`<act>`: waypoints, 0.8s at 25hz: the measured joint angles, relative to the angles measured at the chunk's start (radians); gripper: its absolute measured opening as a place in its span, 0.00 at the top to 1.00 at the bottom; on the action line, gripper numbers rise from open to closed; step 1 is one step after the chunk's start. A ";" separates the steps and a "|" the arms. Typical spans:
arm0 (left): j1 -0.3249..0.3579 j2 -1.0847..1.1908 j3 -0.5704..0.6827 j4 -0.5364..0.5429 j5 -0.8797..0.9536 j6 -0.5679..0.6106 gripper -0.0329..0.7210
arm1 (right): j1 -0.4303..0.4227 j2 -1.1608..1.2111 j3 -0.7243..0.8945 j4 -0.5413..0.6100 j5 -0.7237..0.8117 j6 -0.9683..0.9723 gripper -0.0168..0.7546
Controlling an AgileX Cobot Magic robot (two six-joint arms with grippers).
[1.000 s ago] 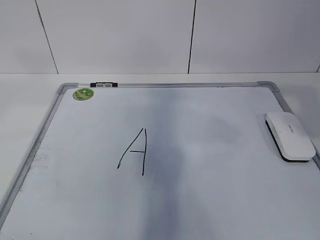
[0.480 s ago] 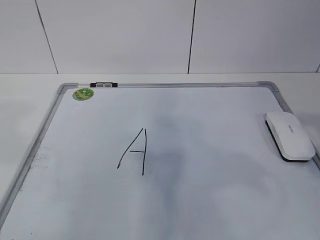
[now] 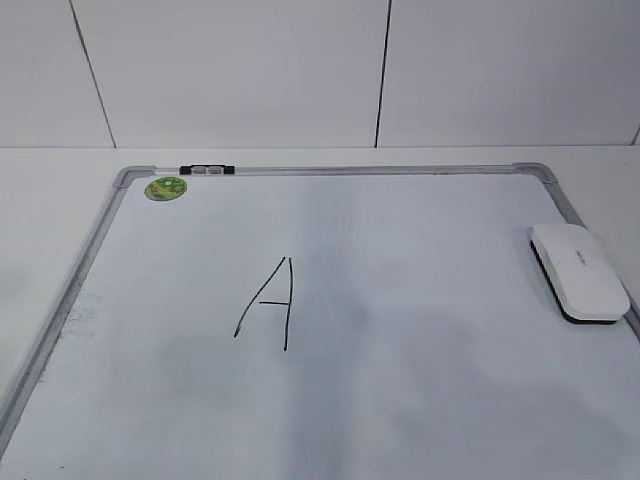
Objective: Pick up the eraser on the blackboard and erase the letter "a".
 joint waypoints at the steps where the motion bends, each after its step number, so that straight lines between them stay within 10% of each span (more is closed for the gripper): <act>1: -0.001 -0.017 0.018 0.007 0.000 0.000 0.63 | 0.000 -0.030 0.011 -0.010 0.000 0.000 0.21; 20: -0.001 -0.159 0.179 0.070 -0.103 0.000 0.63 | 0.000 -0.187 0.107 -0.103 -0.008 0.000 0.21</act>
